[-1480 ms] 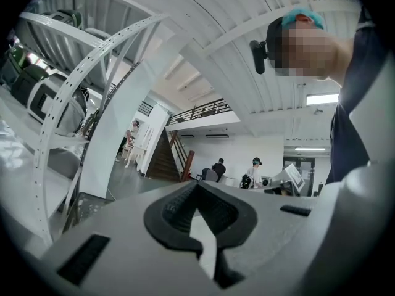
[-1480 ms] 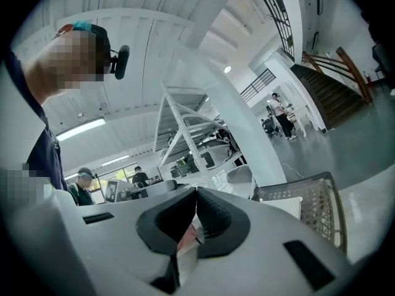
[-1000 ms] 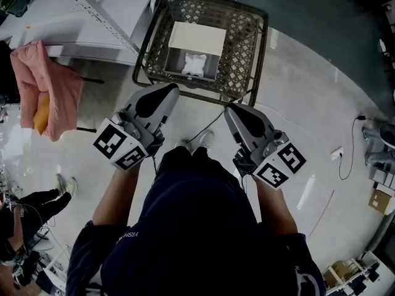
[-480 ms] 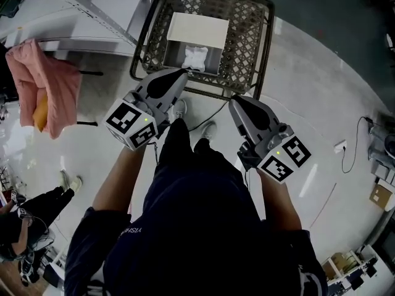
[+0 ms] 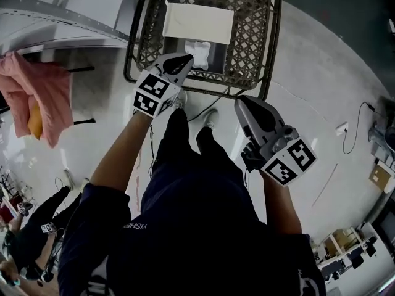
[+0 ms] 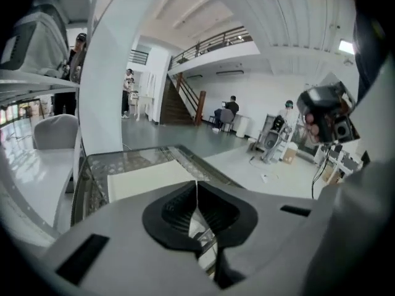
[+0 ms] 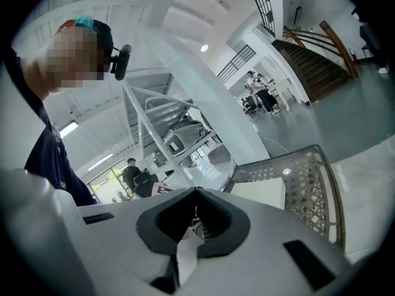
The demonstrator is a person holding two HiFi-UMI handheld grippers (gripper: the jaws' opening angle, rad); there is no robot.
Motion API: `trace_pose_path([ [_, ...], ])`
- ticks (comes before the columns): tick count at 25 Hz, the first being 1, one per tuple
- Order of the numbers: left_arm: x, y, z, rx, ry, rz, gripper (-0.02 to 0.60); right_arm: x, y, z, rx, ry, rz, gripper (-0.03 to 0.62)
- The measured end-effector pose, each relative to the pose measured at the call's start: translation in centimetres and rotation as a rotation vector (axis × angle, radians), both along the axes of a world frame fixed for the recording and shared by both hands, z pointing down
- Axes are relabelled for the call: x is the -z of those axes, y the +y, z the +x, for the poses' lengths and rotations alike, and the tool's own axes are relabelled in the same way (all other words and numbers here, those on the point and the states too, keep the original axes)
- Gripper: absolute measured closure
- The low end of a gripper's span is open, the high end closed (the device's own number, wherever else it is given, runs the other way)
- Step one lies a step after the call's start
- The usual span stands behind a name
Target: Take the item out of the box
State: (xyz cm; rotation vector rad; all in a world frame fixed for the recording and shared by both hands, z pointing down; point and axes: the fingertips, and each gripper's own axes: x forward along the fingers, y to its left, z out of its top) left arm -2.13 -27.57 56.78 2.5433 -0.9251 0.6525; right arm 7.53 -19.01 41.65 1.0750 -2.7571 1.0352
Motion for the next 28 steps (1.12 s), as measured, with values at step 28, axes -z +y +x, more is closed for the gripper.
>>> trace_pose_path([
  [28, -18.8, -1.9, 1.7, -0.369, -0.515, -0.247, 0.411, -10.2, -3.6, -0.1, -0.1, 0.016, -0.238, 0.569],
])
